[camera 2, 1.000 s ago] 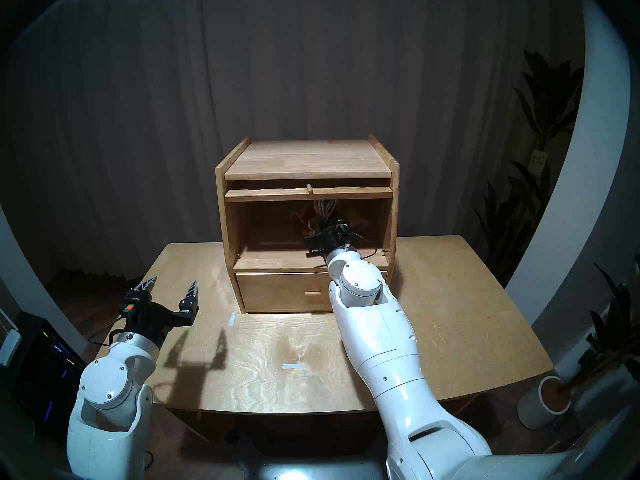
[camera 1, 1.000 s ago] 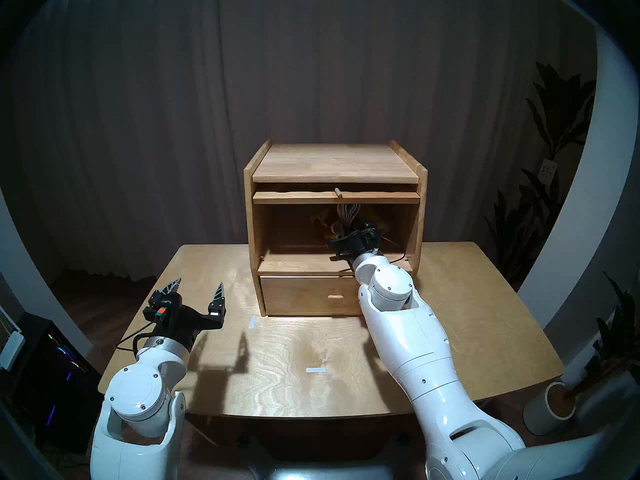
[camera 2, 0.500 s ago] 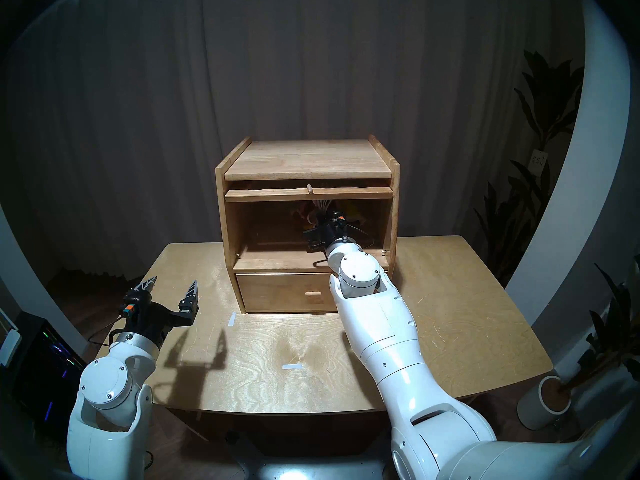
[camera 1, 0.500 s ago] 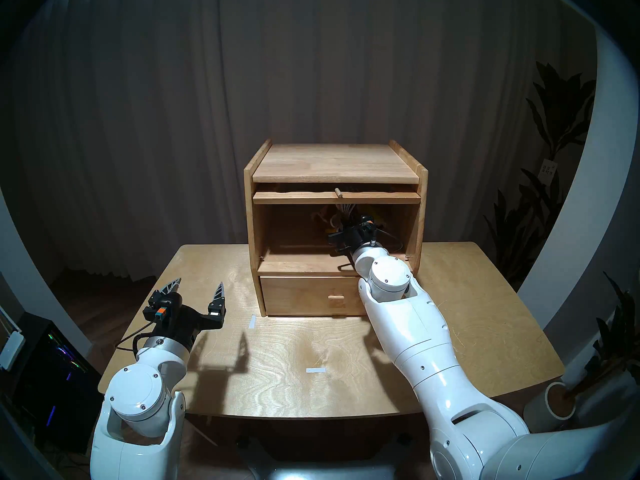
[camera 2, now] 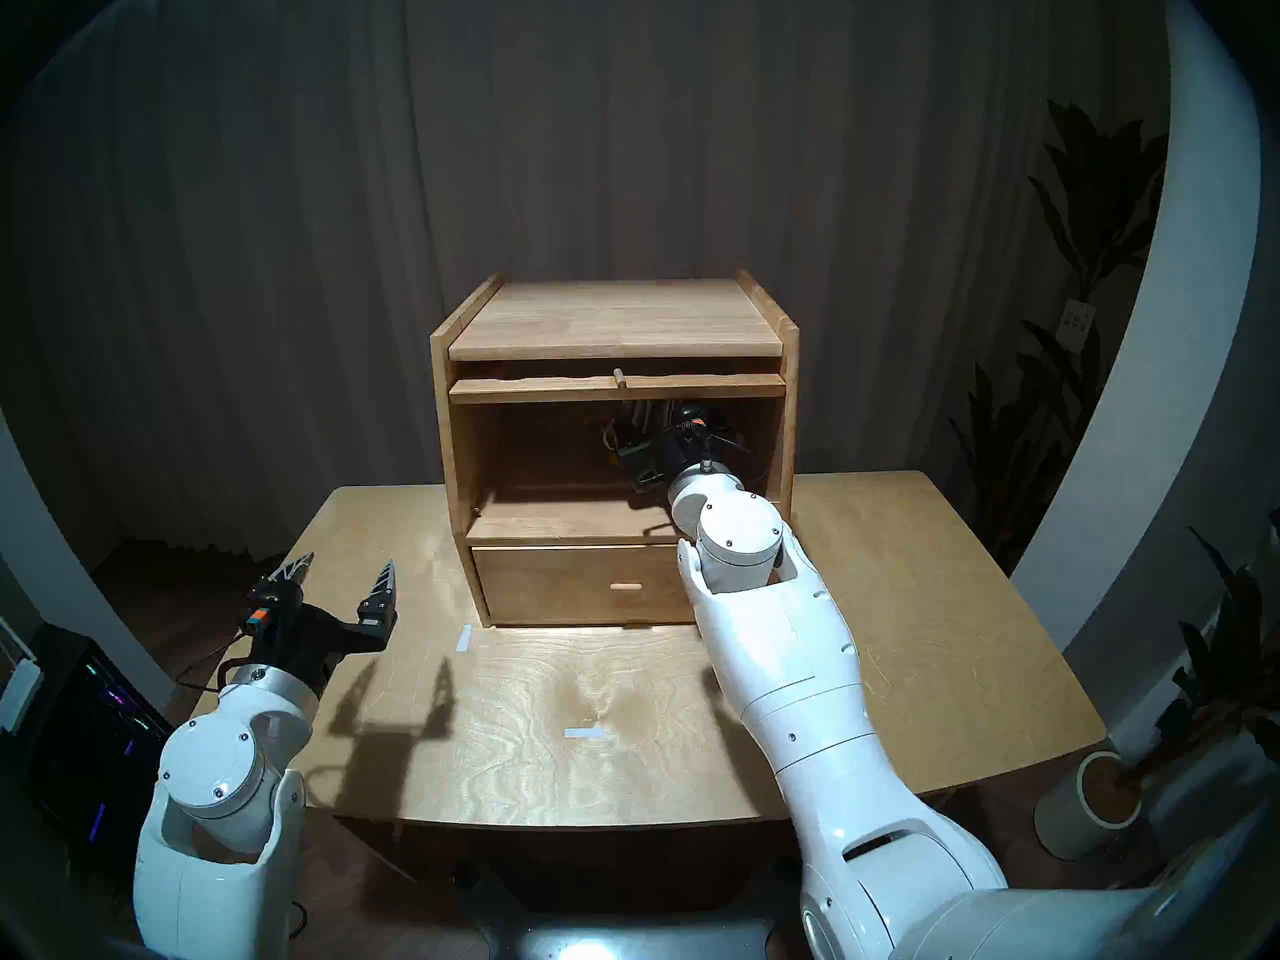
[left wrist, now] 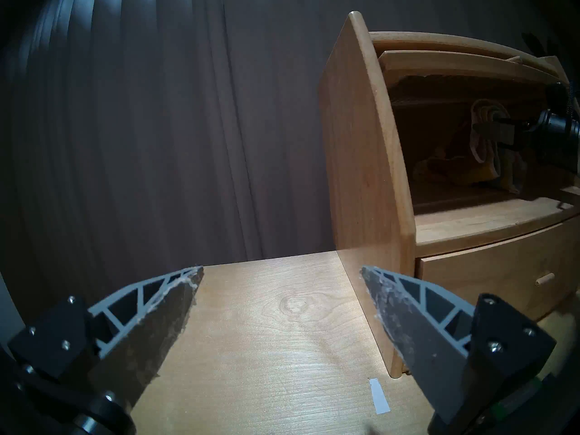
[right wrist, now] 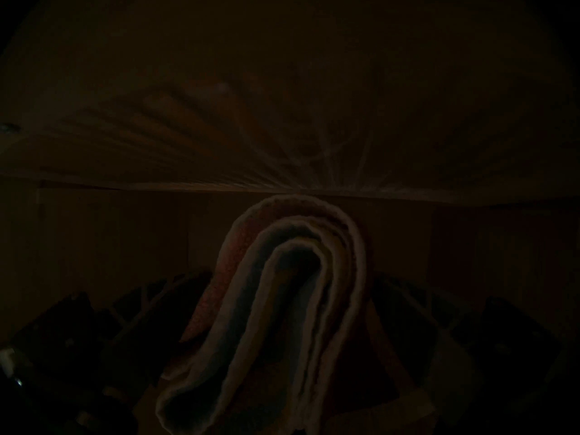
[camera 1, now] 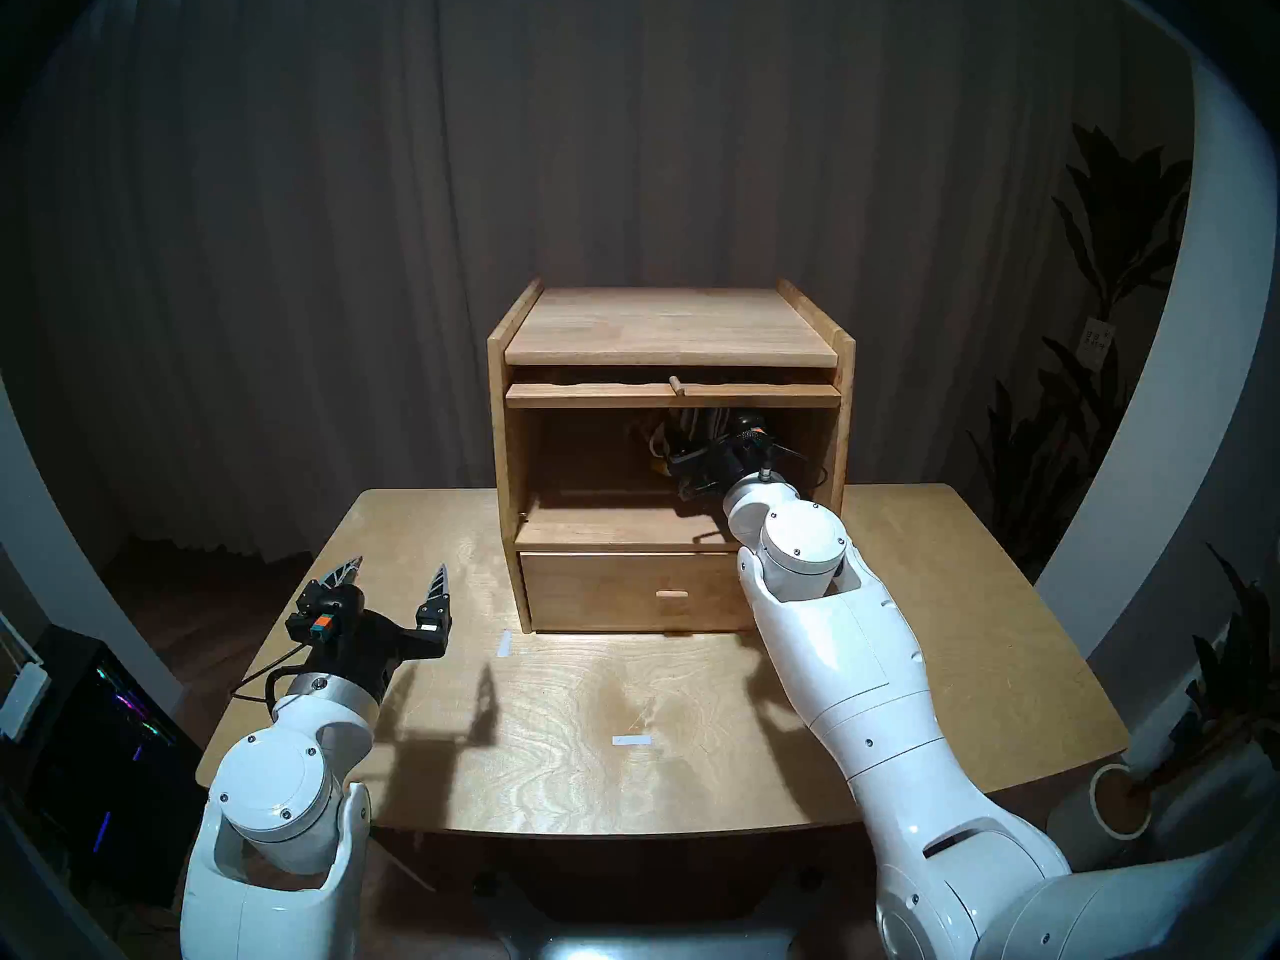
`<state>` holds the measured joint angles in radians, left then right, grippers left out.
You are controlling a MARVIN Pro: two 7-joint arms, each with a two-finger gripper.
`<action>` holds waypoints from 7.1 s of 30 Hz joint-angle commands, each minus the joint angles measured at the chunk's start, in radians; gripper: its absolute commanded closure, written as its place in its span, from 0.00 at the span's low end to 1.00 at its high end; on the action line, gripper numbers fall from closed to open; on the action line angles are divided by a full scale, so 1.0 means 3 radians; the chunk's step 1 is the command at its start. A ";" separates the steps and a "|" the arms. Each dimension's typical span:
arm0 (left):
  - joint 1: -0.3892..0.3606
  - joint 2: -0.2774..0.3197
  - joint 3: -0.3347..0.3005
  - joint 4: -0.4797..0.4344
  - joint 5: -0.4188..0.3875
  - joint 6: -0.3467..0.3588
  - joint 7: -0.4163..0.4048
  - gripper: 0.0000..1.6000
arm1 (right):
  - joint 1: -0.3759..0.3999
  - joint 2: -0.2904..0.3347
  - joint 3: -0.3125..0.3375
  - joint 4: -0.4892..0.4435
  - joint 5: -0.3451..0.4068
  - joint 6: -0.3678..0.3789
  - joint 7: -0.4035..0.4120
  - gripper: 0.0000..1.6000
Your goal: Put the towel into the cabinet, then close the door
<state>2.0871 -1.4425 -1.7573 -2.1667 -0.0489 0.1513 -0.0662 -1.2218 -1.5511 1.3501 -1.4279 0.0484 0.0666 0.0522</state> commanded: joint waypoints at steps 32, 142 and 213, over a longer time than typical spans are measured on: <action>-0.0025 0.0002 0.0005 -0.0028 -0.0002 -0.0014 -0.0002 0.00 | -0.1308 0.0395 -0.0031 -0.1574 0.0253 0.0231 0.0325 0.00; -0.0246 0.0833 0.0584 -0.0923 0.1759 -0.0661 -0.0310 0.00 | -0.0914 0.1208 0.0826 -0.0576 0.0556 -0.0088 -0.0575 0.00; -0.2102 -0.0079 0.2011 0.0289 0.5481 0.1358 -0.1226 0.00 | -0.0911 0.1365 0.0674 -0.0437 0.0223 -0.0238 -0.0562 0.00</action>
<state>1.5301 -1.3856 -1.1373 -2.0561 1.6063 0.5136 -0.3585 -1.5035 -1.1403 1.5473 -1.5348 0.1106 0.0075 -0.1164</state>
